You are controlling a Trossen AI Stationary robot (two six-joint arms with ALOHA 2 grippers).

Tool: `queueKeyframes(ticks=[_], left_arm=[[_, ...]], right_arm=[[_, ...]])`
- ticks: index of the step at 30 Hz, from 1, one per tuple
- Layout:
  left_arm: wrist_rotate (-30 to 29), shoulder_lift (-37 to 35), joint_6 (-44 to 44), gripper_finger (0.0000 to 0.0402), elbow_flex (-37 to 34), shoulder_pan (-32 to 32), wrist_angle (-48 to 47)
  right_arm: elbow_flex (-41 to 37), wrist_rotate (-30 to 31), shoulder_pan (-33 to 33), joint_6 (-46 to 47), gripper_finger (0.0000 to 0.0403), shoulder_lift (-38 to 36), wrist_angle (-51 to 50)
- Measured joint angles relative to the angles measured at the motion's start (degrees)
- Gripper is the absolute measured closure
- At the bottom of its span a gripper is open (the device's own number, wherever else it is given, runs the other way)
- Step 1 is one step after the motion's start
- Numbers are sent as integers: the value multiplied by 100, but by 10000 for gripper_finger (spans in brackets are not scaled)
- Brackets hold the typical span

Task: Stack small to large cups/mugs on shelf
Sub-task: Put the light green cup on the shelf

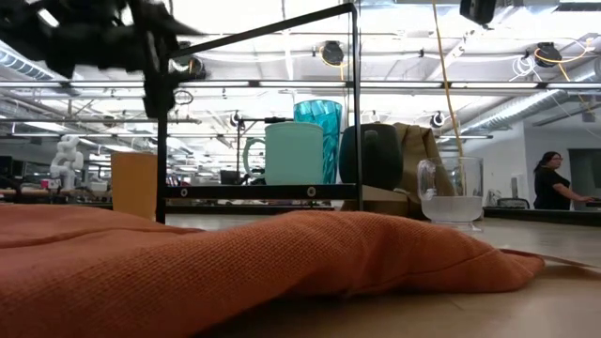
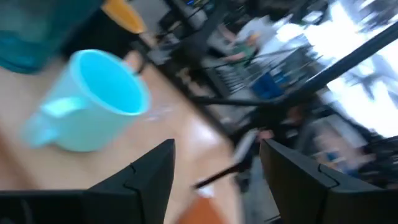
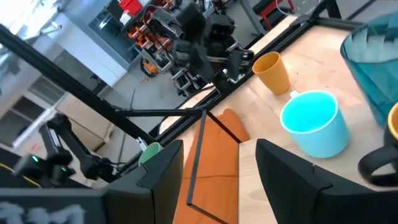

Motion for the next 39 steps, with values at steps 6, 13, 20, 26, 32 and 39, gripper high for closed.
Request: queueKeyframes(ticks=[6, 13, 20, 26, 32, 39], left_arm=[[-92, -808, -1408, 165, 0, -382, 168], [-135, -1096, -3071, 165, 0, -934, 244], [-601, -1076, -3647, 165, 30, -1831, 491], [-1171, -1037, -3399, 165, 618, -2554, 195], [-1980, -840, -2624, 165, 2085, -3387, -2124], [-2392, 123, -2449, 165, 3525, -4103, -3991]], right_arm=[[0, 4, 0, -278, 211, 55, 27], [0, 17, 0, -932, 211, 265, 9], [0, 153, -32, -1163, 211, 486, 31], [0, 146, -26, -915, 211, 535, 40], [0, 144, -26, -1020, 211, 551, 40], [0, 144, -26, -1046, 211, 585, 35]])
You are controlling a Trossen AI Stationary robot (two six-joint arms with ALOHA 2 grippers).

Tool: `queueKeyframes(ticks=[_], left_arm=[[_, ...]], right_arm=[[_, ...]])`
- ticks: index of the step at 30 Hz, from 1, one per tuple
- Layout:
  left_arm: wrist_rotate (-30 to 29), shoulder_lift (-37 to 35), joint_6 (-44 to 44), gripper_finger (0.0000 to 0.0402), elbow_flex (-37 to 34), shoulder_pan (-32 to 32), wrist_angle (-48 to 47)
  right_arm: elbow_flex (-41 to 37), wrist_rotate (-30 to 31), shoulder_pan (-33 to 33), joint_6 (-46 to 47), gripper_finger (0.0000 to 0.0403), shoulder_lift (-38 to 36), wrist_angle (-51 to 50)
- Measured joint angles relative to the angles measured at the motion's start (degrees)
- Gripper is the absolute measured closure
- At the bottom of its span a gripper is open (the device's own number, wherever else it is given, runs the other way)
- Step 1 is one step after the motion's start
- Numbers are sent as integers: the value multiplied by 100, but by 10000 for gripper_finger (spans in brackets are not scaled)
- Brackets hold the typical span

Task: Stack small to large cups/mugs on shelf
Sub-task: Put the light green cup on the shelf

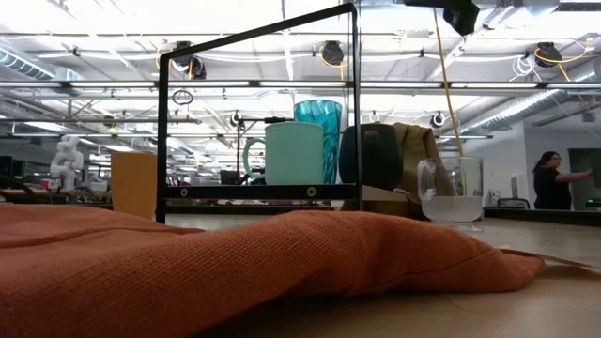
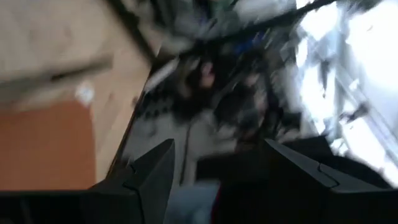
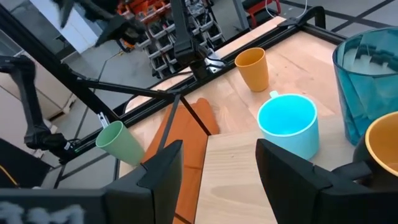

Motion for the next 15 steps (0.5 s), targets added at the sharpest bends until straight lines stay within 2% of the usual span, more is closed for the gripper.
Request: queueKeyframes(ticks=[4, 8, 15], left_arm=[[412, 837, -564, 165, 511, -583, -1028], [480, 1568, -992, 165, 872, -1049, -1074], [-67, 2450, -929, 165, 1787, -1428, -1387]], right_arm=[[-2, -1, -1, -53, 211, 36, -42], [-4, -2, 0, -177, 211, 35, -54], [-4, -51, 0, -408, 211, 35, -177]])
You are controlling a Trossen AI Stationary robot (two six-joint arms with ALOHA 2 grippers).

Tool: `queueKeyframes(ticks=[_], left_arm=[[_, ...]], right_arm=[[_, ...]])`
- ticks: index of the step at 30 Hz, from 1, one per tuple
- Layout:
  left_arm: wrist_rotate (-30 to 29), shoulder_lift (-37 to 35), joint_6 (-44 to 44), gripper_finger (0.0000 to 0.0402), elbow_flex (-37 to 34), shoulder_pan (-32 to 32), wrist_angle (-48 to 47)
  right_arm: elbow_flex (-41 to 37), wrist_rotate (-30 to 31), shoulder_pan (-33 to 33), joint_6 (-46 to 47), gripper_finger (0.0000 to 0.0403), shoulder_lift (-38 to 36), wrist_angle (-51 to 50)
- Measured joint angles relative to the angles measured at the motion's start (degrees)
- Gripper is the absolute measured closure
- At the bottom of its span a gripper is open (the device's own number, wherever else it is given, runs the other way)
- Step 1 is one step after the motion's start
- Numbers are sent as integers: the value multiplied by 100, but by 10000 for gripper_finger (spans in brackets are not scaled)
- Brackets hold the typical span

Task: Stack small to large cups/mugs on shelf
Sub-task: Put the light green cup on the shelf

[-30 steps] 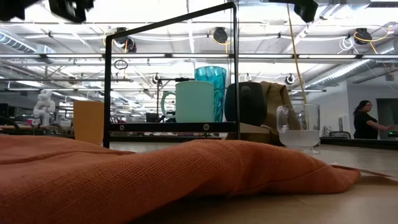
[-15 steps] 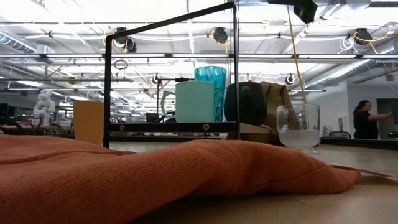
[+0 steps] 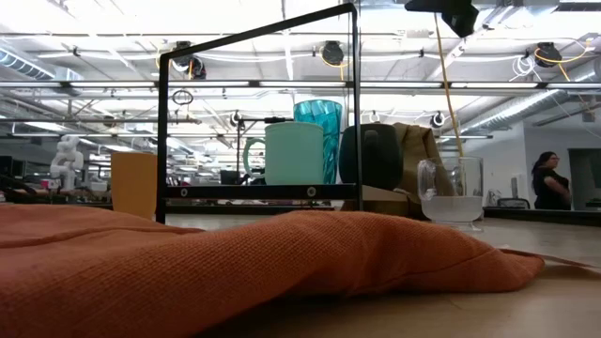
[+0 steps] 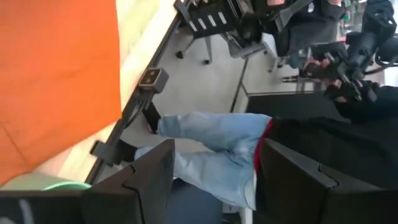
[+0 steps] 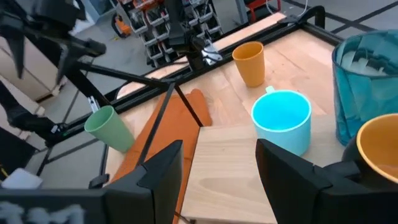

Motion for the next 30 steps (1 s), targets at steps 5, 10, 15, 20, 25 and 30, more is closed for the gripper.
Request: queueKeyframes(ticks=[5, 10, 15, 20, 25, 30], left_arm=[[62, 454, 29, 165, 456, -83, -301], [-927, 457, 484, 165, 749, -103, -131], [-1781, 440, 1196, 165, 1087, -94, -426], [-1925, 439, 1225, 165, 1228, -99, -1064], [-839, 460, 847, 165, 1235, -108, -1610], [-327, 490, 160, 180, 1235, -434, -2783]], right_arm=[[0, -503, 2, 60, 211, 0, -62], [0, -1334, 80, 553, 211, 76, 74], [0, -1486, 501, 668, 211, 363, 831], [0, -1640, 865, 762, 211, 941, 1767], [0, -1645, 1067, 842, 211, 1423, 2124], [0, -1633, 1148, 1055, 211, 1530, 2134]])
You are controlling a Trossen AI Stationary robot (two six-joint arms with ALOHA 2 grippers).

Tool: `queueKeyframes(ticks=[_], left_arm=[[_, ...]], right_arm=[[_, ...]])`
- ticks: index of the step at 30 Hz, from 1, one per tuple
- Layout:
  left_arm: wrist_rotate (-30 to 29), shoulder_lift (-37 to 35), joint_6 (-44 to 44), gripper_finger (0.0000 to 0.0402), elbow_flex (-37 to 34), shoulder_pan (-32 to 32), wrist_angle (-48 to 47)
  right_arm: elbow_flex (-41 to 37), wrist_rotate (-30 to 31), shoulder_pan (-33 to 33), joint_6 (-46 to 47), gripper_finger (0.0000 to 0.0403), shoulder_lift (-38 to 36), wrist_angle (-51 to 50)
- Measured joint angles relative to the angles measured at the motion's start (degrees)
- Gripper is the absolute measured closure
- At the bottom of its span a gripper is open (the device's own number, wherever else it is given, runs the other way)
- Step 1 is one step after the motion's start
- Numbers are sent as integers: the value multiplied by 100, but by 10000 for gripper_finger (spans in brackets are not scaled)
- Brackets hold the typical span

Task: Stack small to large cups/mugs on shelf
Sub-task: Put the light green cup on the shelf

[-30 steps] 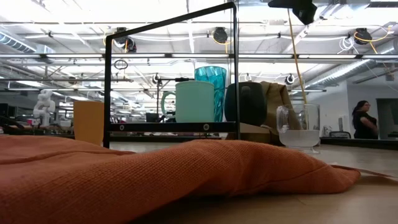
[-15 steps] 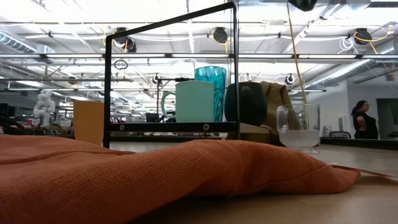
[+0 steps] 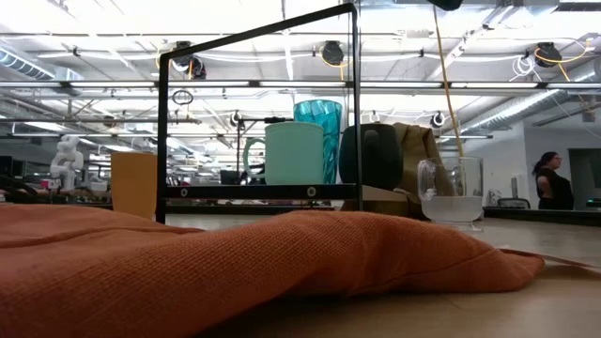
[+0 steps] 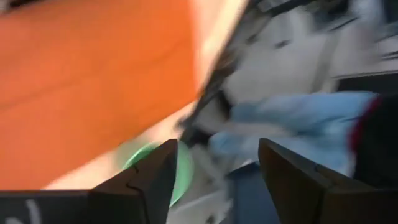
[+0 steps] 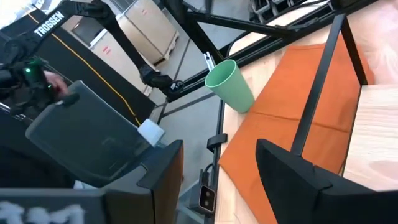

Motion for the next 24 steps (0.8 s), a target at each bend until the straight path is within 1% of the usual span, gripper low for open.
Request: queueKeyframes(ticks=[2, 4, 8, 11, 12, 15, 21, 24], left_arm=[[101, 65, -263, 198, -1, -149, -517], [194, 147, -350, 218, -5, -339, -768], [496, 319, -437, 249, -4, -566, -693], [604, 547, -516, 254, -6, -684, -789], [666, 641, -573, 253, -7, -718, -846], [1103, 1023, -683, 237, -7, -792, -821], [1745, 1556, -799, 190, -9, -872, -803], [1629, 1635, -992, 174, -9, -872, -788]], right_arm=[[0, 11, 17, 2, 211, -1, 14], [0, 14, 17, 2, 211, -2, 27], [0, 27, 17, 23, 211, -2, 26], [0, 30, 17, 23, 211, -2, 24], [0, 30, 17, 23, 211, -2, 26], [0, 30, 17, 15, 211, -2, 24], [0, 30, 15, -18, 211, -2, 24], [0, 30, 15, -31, 211, -2, 21]])
